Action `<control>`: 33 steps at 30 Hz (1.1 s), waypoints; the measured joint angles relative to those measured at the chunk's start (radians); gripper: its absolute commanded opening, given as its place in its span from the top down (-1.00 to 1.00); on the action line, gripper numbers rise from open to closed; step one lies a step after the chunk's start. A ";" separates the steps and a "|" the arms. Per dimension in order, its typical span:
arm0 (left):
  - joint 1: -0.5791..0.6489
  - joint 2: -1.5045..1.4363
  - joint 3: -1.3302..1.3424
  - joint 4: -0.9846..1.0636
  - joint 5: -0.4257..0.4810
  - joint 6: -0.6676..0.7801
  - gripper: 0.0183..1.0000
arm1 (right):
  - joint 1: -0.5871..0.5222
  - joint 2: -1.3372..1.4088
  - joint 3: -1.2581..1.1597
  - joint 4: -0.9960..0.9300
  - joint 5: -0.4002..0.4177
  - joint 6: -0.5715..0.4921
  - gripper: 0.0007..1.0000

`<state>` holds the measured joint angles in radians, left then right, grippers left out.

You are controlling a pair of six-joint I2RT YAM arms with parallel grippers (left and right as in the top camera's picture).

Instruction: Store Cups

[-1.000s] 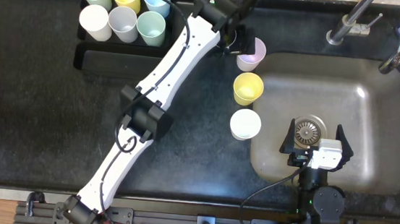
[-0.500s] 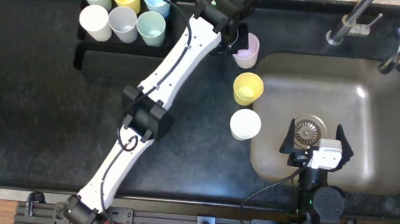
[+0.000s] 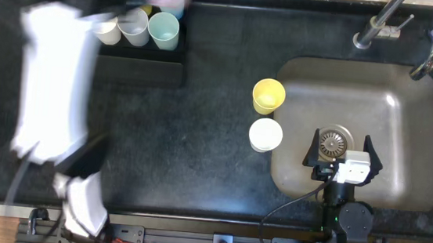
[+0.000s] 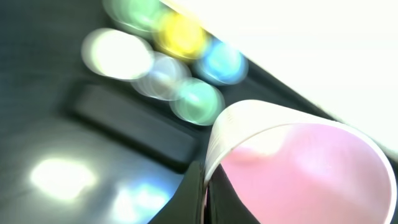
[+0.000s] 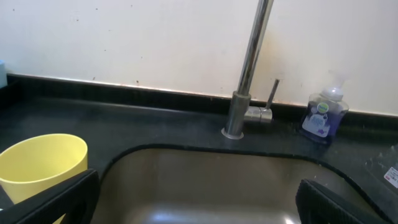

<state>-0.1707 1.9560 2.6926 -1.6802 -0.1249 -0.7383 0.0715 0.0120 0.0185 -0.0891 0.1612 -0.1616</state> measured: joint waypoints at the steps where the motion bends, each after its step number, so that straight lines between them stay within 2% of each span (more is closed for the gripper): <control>1: 0.046 -0.079 -0.081 0.000 -0.012 -0.004 0.96 | 0.000 0.000 0.000 -0.001 0.000 0.000 -1.00; 5: 0.163 -0.292 -0.419 0.014 -0.040 -0.018 0.96 | 0.000 0.000 0.000 0.000 0.000 0.000 -1.00; 9: 0.255 -0.359 -0.750 0.198 -0.041 -0.023 0.96 | 0.000 0.000 0.000 -0.001 0.000 0.000 -1.00; 14: 0.332 -0.314 -1.020 0.420 0.010 -0.023 0.96 | 0.000 0.000 0.000 -0.001 0.000 0.000 -1.00; 21: 0.404 -0.303 -1.130 0.521 0.084 -0.023 0.96 | 0.000 0.000 0.000 -0.001 0.000 0.000 -0.99; 33: 0.413 -0.123 -1.122 0.571 0.125 -0.042 0.96 | 0.000 0.000 0.000 -0.001 0.000 0.000 -1.00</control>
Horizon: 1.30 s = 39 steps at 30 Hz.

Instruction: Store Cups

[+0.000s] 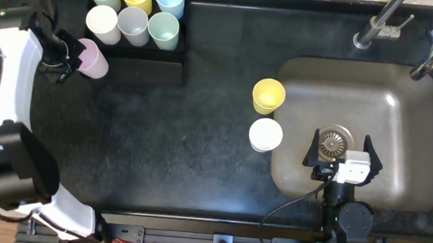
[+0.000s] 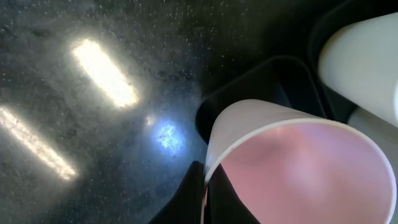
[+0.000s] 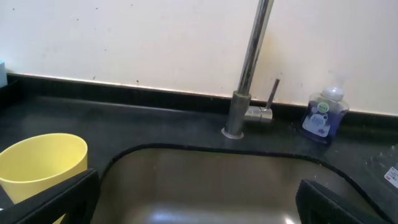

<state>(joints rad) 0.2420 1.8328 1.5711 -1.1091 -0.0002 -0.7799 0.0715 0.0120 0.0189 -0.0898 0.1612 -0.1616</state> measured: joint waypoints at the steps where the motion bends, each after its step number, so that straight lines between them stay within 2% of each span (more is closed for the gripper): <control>1: 0.000 0.004 0.006 -0.001 0.000 0.000 0.96 | 0.000 0.000 0.000 0.000 0.000 0.000 -1.00; 29: -0.033 0.116 0.046 0.052 -0.027 0.000 0.96 | 0.000 0.000 0.000 0.000 0.000 0.000 -0.99; 30: -0.038 0.116 0.046 0.052 -0.030 0.000 0.89 | 0.000 0.000 0.000 0.000 0.000 0.000 -1.00; 31: -0.040 0.116 0.046 0.052 -0.032 0.000 0.70 | 0.000 0.000 0.000 0.000 0.000 0.000 -0.99; 33: -0.042 0.116 0.046 0.053 -0.039 -0.001 0.00 | 0.000 0.000 0.000 0.000 0.000 0.000 -1.00; 34: -0.042 0.116 0.046 0.053 -0.041 -0.003 -0.21 | 0.000 0.000 0.000 0.000 0.000 0.000 -1.00; 35: -0.042 0.116 0.046 0.053 -0.043 -0.003 -0.32 | 0.000 0.000 0.000 0.000 0.000 0.000 -1.00; 38: -0.042 0.116 0.046 0.053 -0.054 -0.004 -0.98 | 0.000 0.000 0.000 0.001 0.000 0.000 -1.00; 39: -0.042 0.116 0.046 0.053 -0.057 -0.002 -1.00 | 0.000 0.000 0.000 0.001 0.000 0.000 -1.00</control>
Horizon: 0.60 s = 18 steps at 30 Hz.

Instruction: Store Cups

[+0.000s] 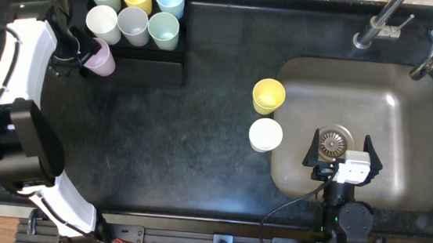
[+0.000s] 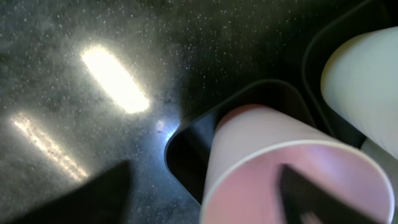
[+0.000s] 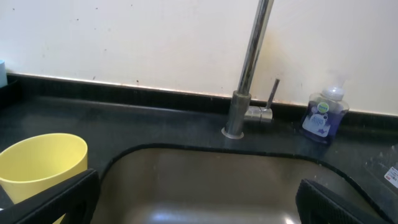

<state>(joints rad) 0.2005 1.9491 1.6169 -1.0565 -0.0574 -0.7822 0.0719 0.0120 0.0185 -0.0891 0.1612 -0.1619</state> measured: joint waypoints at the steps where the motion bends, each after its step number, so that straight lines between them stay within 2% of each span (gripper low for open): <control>1: 0.000 0.000 0.000 0.000 0.000 -0.004 -1.00 | 0.000 0.000 0.000 -0.001 0.000 0.000 -1.00; 13: -0.018 -0.059 0.001 -0.004 -0.006 -0.004 -1.00 | 0.000 0.000 0.000 0.000 0.000 0.000 -1.00; 18: -0.117 -0.193 0.081 -0.008 0.000 0.022 -1.00 | 0.000 0.000 0.000 -0.001 0.000 0.000 -0.99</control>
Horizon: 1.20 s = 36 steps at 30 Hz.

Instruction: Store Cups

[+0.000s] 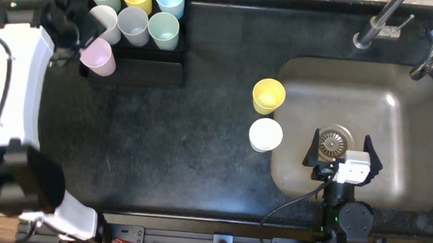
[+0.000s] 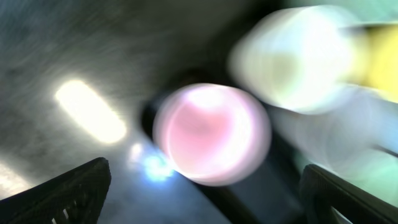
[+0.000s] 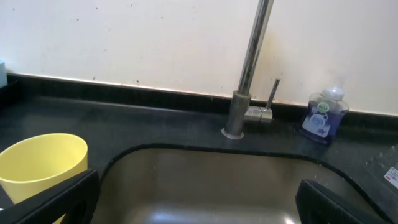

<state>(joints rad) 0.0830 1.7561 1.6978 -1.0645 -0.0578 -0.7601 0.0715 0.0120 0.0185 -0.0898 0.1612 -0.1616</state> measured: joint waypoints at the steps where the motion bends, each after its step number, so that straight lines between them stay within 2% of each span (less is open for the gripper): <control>1: -0.046 -0.018 0.027 0.015 -0.007 0.010 -1.00 | 0.000 0.000 0.000 0.000 0.000 0.000 -0.99; 9: -0.597 0.017 0.083 0.268 -0.140 0.052 -1.00 | 0.000 0.000 0.000 0.001 0.000 -0.001 -1.00; 13: -0.768 0.107 0.083 0.269 -0.160 -0.005 -1.00 | 0.000 0.000 0.000 0.000 0.000 0.000 -0.99; 16: -0.809 0.164 0.082 0.266 -0.146 -0.050 -1.00 | 0.000 0.000 0.000 0.000 0.000 0.000 -1.00; 21: -0.807 0.221 0.082 0.259 -0.090 -0.083 -1.00 | 0.000 0.000 0.000 0.000 0.000 0.000 -1.00; 27: -0.803 0.271 0.082 0.158 -0.027 -0.146 -1.00 | 0.000 0.000 0.000 0.000 0.000 0.000 -1.00; 36: -0.800 0.337 0.082 0.145 0.066 -0.177 -1.00 | 0.000 0.000 0.000 0.000 0.000 0.000 -0.99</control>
<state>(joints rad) -0.7174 2.0933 1.7802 -0.9192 0.0086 -0.9367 0.0715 0.0120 0.0185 -0.0895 0.1612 -0.1616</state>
